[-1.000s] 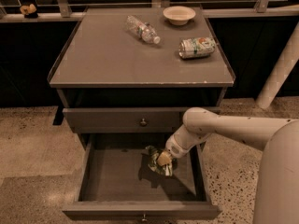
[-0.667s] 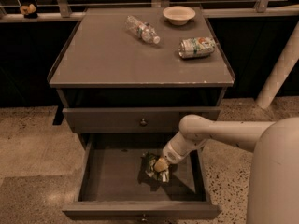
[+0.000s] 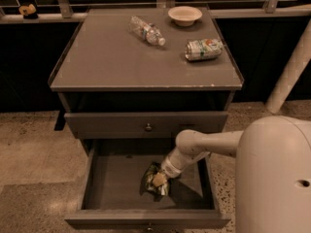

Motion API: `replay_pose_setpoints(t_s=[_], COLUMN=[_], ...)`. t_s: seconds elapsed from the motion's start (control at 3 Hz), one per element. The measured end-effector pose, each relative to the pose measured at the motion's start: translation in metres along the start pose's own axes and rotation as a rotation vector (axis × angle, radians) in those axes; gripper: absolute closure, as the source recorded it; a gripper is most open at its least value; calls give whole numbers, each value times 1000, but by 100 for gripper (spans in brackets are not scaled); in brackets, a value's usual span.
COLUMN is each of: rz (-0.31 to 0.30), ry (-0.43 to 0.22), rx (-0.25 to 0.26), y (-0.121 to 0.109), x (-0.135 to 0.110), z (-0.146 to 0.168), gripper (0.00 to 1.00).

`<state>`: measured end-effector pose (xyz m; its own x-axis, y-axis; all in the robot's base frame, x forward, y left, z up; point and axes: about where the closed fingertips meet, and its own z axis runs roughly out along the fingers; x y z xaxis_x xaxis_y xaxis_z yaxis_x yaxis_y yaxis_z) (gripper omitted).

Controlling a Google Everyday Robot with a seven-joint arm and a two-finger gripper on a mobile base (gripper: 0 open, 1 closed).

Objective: Place green jalapeno chip bag into middle drawer

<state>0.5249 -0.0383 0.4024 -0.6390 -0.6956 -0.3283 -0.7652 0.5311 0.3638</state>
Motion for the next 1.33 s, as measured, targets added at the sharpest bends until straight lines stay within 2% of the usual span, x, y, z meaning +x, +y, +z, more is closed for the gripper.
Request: replay_pose_setpoints(t_s=[0.33, 1.33], rz=[0, 0], ry=[0, 0], rx=[0, 0], y=[0, 0], x=[0, 0], z=[0, 0], gripper=[81, 12])
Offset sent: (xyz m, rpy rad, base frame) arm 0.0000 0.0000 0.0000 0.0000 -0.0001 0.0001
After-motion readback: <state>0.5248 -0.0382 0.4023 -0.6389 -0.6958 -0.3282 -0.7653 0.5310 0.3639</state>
